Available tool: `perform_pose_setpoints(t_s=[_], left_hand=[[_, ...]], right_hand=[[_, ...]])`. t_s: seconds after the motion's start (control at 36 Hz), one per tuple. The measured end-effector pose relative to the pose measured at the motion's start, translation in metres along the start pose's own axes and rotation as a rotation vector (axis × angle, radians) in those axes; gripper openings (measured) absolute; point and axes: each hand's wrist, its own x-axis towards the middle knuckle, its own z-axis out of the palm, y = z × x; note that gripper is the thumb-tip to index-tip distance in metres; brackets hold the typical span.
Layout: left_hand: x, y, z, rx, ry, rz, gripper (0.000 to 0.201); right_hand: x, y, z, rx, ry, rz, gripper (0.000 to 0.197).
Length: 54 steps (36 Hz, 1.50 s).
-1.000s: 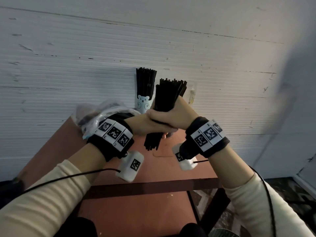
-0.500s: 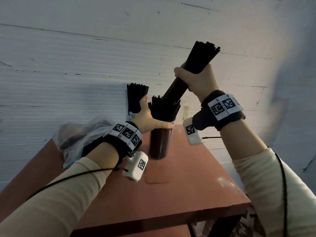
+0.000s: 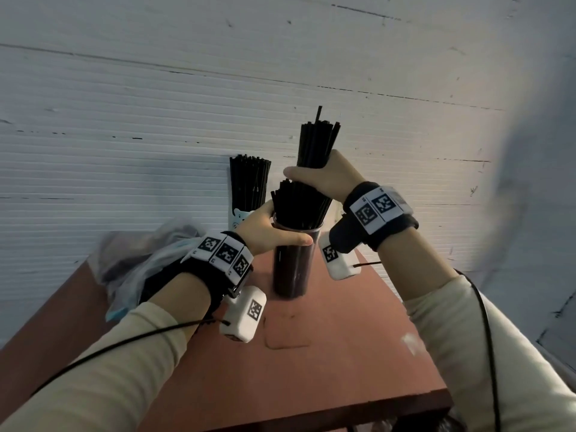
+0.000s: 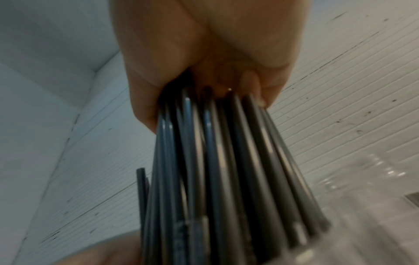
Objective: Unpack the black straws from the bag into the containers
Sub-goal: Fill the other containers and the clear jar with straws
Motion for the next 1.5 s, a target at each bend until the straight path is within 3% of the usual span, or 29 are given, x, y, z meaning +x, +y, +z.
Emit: perform_pose_setpoints(t_s=[0.08,0.17,0.28,0.39,0.47,0.56,0.61,0.69,0.83,0.89,1.0,1.14,1.19,1.28,1.33,1.39,1.5], left_hand=[[0.001,-0.002,0.0,-0.015,0.003,0.01,0.082],[0.002,-0.005,0.001,-0.019,0.0,0.021,0.082],[0.004,-0.008,0.001,-0.007,0.001,0.026,0.082],[0.005,-0.008,0.0,-0.009,-0.001,0.037,0.083],[0.005,-0.009,0.0,-0.006,-0.004,0.036,0.085],[0.005,-0.008,0.0,-0.023,-0.008,0.029,0.082],[0.004,-0.007,0.001,-0.038,-0.012,0.027,0.081],[0.004,-0.006,0.002,-0.051,-0.01,0.035,0.081],[0.004,-0.01,0.003,-0.048,-0.006,0.019,0.086],[0.004,-0.009,0.003,-0.045,-0.007,0.011,0.09],[0.0,-0.004,0.003,-0.034,0.001,0.003,0.069],[-0.006,0.001,0.009,-0.055,0.019,-0.008,0.065],[-0.008,0.002,0.01,-0.057,0.018,-0.008,0.071],[-0.014,-0.002,0.005,-0.009,-0.005,-0.046,0.108],[-0.021,-0.005,-0.004,0.05,-0.021,-0.075,0.116],[-0.03,-0.007,-0.015,0.11,0.04,-0.051,0.101],[-0.052,-0.009,-0.048,0.193,0.187,0.05,0.047]], right_hand=[[-0.006,0.002,0.004,-0.135,-0.069,-0.003,0.062],[-0.014,0.003,0.004,-0.126,-0.067,0.036,0.073],[-0.027,-0.002,-0.001,0.098,0.02,-0.013,0.069],[-0.036,-0.006,-0.006,0.306,0.157,-0.214,0.067],[-0.039,-0.005,-0.004,0.361,0.196,-0.343,0.053],[-0.039,0.0,0.001,0.146,0.236,-0.39,0.028],[-0.039,0.004,0.005,-0.061,0.171,-0.361,0.018],[-0.04,0.012,0.011,-0.223,0.068,-0.341,0.029],[-0.041,0.015,0.011,-0.178,0.154,-0.491,0.054],[-0.042,0.014,0.013,-0.231,0.104,-0.517,0.053],[-0.045,0.016,0.017,-0.404,-0.024,-0.439,0.04],[-0.048,0.014,0.017,-0.389,0.005,-0.438,0.042],[-0.05,0.011,0.017,-0.353,0.026,-0.464,0.044],[-0.054,0.003,0.018,-0.279,0.086,-0.49,0.045],[-0.058,-0.005,0.021,-0.229,0.151,-0.534,0.043],[-0.061,-0.012,0.026,-0.179,0.226,-0.581,0.039],[-0.069,-0.024,0.046,-0.089,0.275,-0.602,0.026]])
